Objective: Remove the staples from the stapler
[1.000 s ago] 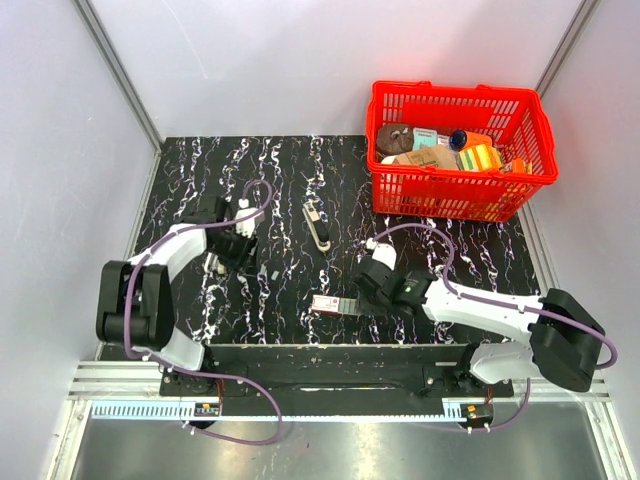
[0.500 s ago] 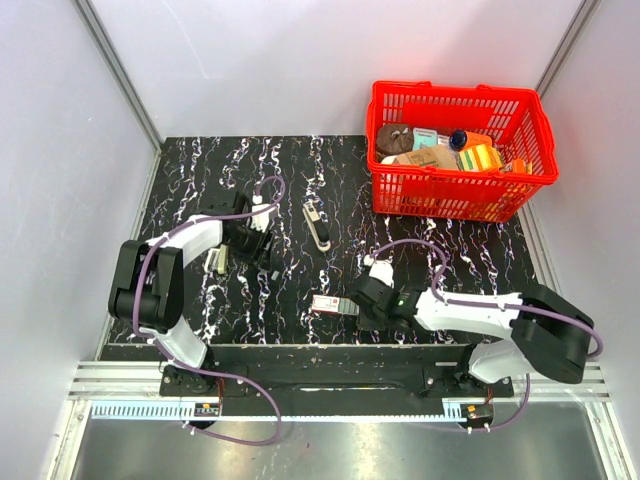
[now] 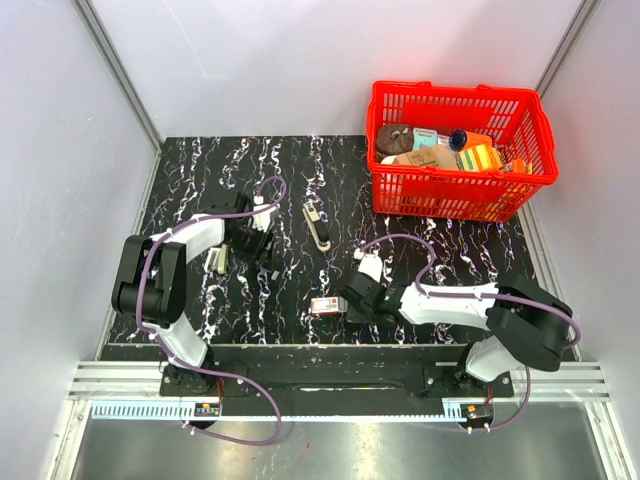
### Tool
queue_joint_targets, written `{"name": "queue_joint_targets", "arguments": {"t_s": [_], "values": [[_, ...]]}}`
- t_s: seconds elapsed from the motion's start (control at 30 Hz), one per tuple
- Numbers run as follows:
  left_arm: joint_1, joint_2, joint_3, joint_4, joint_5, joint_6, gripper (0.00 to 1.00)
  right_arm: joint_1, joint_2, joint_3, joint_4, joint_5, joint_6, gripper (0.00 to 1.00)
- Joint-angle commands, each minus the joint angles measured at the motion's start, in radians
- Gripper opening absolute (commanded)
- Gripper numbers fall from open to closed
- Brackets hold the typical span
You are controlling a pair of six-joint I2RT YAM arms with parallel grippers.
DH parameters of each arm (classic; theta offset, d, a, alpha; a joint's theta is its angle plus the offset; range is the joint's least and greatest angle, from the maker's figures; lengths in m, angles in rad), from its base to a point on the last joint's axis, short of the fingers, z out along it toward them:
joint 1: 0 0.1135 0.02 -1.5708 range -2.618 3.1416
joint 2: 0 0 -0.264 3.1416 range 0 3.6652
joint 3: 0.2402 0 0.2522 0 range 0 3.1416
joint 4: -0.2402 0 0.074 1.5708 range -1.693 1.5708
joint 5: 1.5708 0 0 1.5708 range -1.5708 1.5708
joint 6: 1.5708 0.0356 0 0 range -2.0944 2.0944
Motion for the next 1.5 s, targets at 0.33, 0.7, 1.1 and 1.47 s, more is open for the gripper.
{"name": "queue_joint_targets", "arguments": {"t_s": [0.33,0.7,1.1,1.47], "values": [[-0.021,-0.036,-0.011,0.002,0.082,-0.009,0.54,-0.009,0.062,0.067,-0.065,0.088,-0.037,0.09],[-0.019,-0.083,-0.007,-0.006,0.036,0.015,0.54,-0.009,0.012,0.067,-0.110,0.096,-0.017,0.09],[-0.027,-0.076,-0.062,0.039,-0.069,0.057,0.49,-0.009,-0.018,0.056,-0.124,0.099,0.008,0.06],[-0.077,-0.042,-0.028,0.063,-0.145,0.049,0.43,-0.007,-0.034,0.051,-0.130,0.101,0.012,0.03]]}}
